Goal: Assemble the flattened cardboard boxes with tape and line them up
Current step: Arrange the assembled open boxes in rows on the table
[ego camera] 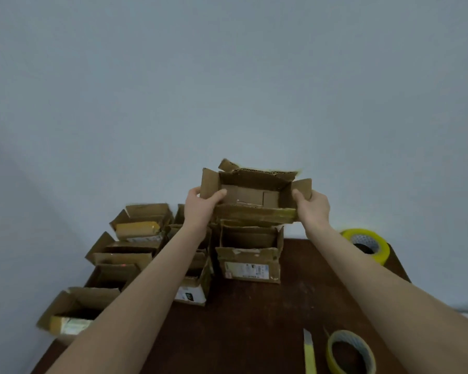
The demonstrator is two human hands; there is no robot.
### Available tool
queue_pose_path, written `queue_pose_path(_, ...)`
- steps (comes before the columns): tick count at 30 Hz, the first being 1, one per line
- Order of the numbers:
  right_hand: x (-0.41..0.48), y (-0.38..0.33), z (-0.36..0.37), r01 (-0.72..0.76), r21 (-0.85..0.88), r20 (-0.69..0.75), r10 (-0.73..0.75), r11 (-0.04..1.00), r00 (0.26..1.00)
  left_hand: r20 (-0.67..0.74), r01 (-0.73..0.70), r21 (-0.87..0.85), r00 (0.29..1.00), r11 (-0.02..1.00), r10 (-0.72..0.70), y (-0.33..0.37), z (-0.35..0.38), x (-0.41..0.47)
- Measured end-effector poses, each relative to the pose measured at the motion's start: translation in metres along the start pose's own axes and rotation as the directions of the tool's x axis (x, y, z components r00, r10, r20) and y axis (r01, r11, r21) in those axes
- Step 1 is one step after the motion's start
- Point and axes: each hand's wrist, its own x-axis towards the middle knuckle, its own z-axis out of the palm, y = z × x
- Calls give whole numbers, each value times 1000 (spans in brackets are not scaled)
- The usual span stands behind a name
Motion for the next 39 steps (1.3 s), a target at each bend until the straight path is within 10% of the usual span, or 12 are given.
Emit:
queue_pose_path(5,-11,-5,20,-37,26,29,36,999,999,178,27,54,983,998,-36,-8,-26,-3)
queue_pose_path(15,-50,-21,58,30,-29,314,-19,999,949,-266,43,169,964,985,3,-24,-97,-27)
queue_pose_path(27,-107,36,107,-170,-320,788,361,932,498,-393,427,305,870,851,-297,-115,-183,-96)
queue_pose_path(39,-144,106,163,-421,-336,593,536,843,601,-329,237,772,943,590,51,-187,-180,-73)
